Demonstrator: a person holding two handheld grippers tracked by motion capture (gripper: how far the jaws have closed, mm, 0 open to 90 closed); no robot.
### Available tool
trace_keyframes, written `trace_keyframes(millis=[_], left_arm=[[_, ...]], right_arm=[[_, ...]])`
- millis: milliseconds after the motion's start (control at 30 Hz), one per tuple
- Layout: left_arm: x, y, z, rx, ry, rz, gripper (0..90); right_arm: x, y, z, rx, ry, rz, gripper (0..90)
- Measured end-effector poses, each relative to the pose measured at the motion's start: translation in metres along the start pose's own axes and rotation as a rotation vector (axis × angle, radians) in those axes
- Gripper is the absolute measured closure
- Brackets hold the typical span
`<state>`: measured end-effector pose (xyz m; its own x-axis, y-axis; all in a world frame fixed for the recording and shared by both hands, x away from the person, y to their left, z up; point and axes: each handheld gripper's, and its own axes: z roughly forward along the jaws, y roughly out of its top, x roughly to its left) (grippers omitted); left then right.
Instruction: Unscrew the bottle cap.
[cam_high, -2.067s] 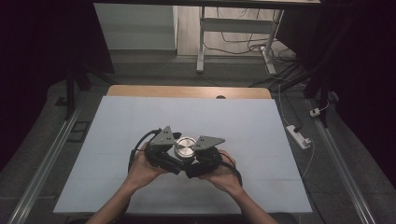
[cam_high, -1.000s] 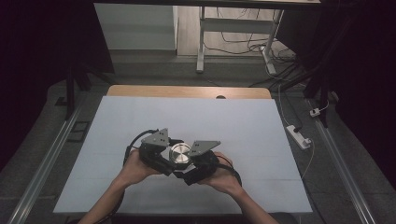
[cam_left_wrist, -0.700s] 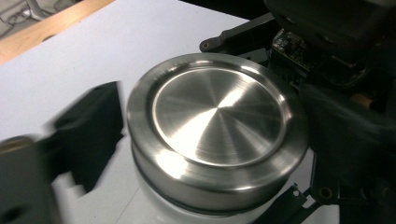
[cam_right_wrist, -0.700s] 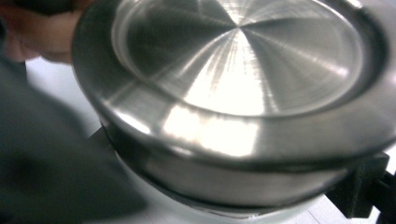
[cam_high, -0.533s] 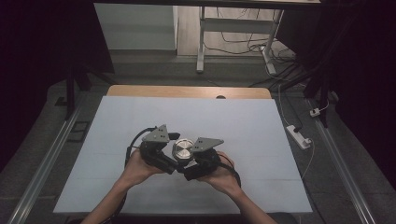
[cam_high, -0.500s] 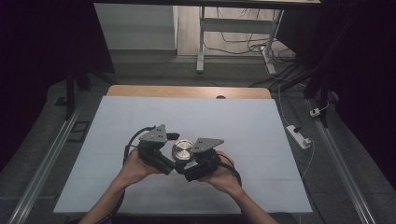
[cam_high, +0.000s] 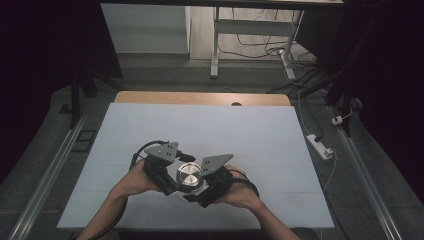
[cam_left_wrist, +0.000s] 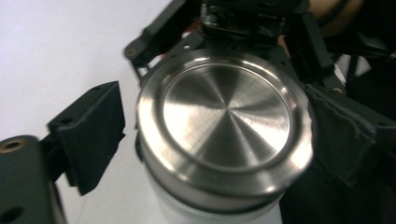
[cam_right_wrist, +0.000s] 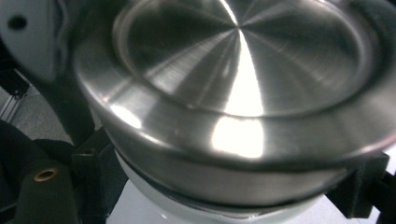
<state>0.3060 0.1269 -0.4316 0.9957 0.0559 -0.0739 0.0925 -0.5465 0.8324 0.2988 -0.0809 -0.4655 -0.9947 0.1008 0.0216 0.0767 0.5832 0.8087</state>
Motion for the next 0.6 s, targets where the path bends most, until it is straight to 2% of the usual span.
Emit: trace_keyframes(millis=[67, 100, 133, 167, 200, 233, 267, 300, 333, 367, 400, 433, 467, 500, 600], left_arm=[[-0.001, 0.000, 0.001, -0.008, -0.006, 0.014, 18.2], [-0.002, 0.000, 0.001, -0.015, 0.024, 0.009, 18.4], [-0.002, 0.000, 0.001, -0.015, 0.024, 0.009, 18.5], [-0.001, 0.001, 0.001, -0.026, 0.062, -0.017, 18.6], [-0.001, 0.001, 0.001, -0.026, 0.062, -0.017, 18.7], [0.001, 0.001, 0.003, -0.041, 0.106, -0.053, 18.7], [0.001, 0.001, 0.003, -0.041, 0.106, -0.053, 18.7], [0.001, 0.002, 0.006, -0.057, 0.168, -0.097, 18.8], [0.001, 0.002, 0.006, -0.057, 0.168, -0.097, 18.8], [0.001, 0.003, 0.011, -0.065, 0.230, -0.135, 18.8], [0.001, 0.003, 0.011, -0.065, 0.230, -0.135, 18.8], [0.000, 0.005, 0.016, -0.066, 0.293, -0.168, 18.9], [0.000, 0.005, 0.016, -0.066, 0.293, -0.168, 18.9], [-0.001, 0.006, 0.019, -0.071, 0.337, -0.193, 18.9], [-0.001, 0.006, 0.021, -0.075, 0.357, -0.205, 18.9]], right_arm=[[0.001, 0.001, 0.000, 0.002, -0.006, -0.006, 15.1], [0.000, 0.001, 0.000, -0.002, -0.016, -0.005, 15.1], [0.000, 0.001, 0.000, -0.002, -0.016, -0.005, 15.1], [-0.001, 0.001, -0.001, -0.008, -0.046, 0.025, 15.1], [-0.001, 0.001, -0.001, -0.008, -0.046, 0.025, 15.1], [-0.003, 0.001, -0.001, -0.008, -0.085, 0.053, 15.1], [-0.003, 0.001, -0.001, -0.008, -0.085, 0.053, 15.1], [-0.005, 0.001, -0.001, -0.017, -0.130, 0.107, 15.1], [-0.005, 0.001, -0.001, -0.017, -0.130, 0.107, 15.1], [-0.007, 0.000, 0.000, -0.023, -0.173, 0.139, 15.1], [-0.007, 0.000, 0.000, -0.023, -0.173, 0.139, 15.1], [-0.010, -0.001, 0.000, -0.021, -0.216, 0.175, 15.1], [-0.010, -0.001, 0.000, -0.021, -0.216, 0.175, 15.1], [-0.011, -0.002, 0.001, -0.018, -0.255, 0.195, 15.1], [-0.013, -0.004, 0.002, -0.020, -0.267, 0.213, 15.1]])
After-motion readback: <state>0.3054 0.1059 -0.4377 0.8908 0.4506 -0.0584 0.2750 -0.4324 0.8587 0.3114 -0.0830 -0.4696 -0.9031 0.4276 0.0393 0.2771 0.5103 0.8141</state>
